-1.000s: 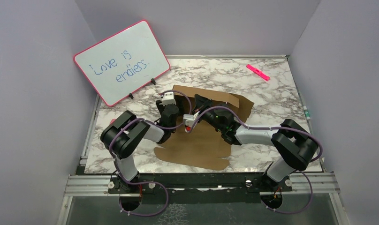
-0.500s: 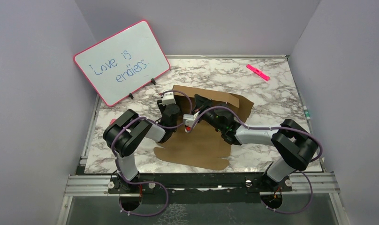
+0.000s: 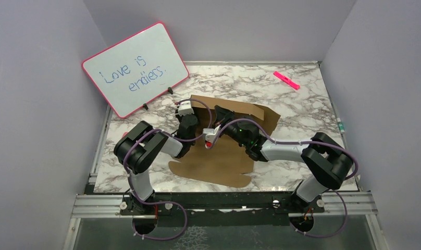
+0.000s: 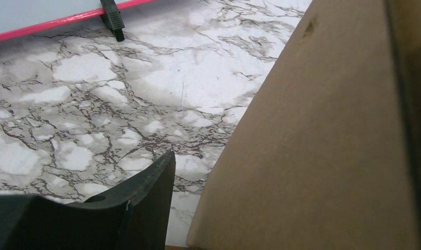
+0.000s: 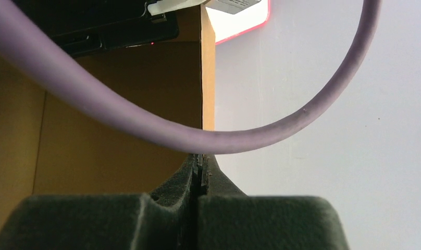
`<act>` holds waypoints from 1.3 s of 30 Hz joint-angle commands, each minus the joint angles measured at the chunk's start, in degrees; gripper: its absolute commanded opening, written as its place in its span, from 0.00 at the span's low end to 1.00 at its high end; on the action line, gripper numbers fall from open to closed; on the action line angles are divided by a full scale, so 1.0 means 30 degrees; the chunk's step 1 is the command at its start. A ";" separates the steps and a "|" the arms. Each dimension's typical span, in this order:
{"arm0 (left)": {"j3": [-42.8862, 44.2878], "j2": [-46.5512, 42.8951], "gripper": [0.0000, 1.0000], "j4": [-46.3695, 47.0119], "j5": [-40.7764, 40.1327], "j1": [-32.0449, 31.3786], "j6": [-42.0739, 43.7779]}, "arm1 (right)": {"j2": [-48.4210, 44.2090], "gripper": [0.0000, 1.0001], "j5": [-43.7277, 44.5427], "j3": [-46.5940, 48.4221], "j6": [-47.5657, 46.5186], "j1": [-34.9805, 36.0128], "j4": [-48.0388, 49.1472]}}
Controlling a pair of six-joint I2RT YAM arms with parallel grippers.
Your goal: Fold the paper box
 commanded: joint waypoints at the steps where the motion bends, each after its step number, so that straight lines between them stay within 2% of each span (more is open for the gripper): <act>1: 0.0185 -0.0138 0.41 0.1002 -0.1414 0.0455 -0.0242 | 0.0197 0.01 -0.0089 -0.0190 0.0837 0.0148 -0.0419; 5: 0.0117 -0.0078 0.35 0.0948 -0.2390 0.0457 -0.0456 | 0.0058 0.01 -0.0222 -0.0136 0.0936 0.0148 -0.0624; 11: 0.0013 0.0009 0.34 0.0285 -0.3598 0.0470 -0.1048 | -0.0004 0.01 -0.0291 -0.0002 0.0989 0.0148 -0.0921; 22: 0.0202 -0.0966 0.35 -0.3857 -0.6453 0.0470 -0.2978 | -0.0045 0.01 -0.0368 0.0340 0.1264 0.0133 -0.0937; 24: 0.0028 -0.1119 0.38 -0.3976 -0.5910 0.0482 -0.3193 | -0.0140 0.01 -0.0469 0.0395 0.1313 0.0148 -0.0986; 30: -0.0676 -0.2826 0.57 -0.3977 -0.2258 0.0455 -0.3297 | -0.0639 0.01 -0.0612 0.0764 0.2097 0.0148 -0.1261; 33: -0.1274 -0.4125 0.65 -0.4148 -0.1034 0.0462 -0.3359 | -0.0788 0.09 -0.0635 0.0926 0.2356 0.0148 -0.1441; 39: -0.2382 -0.7638 0.74 -0.6297 0.1686 0.0455 -0.4014 | -0.1449 0.36 -0.0487 0.1028 0.3323 0.0148 -0.1562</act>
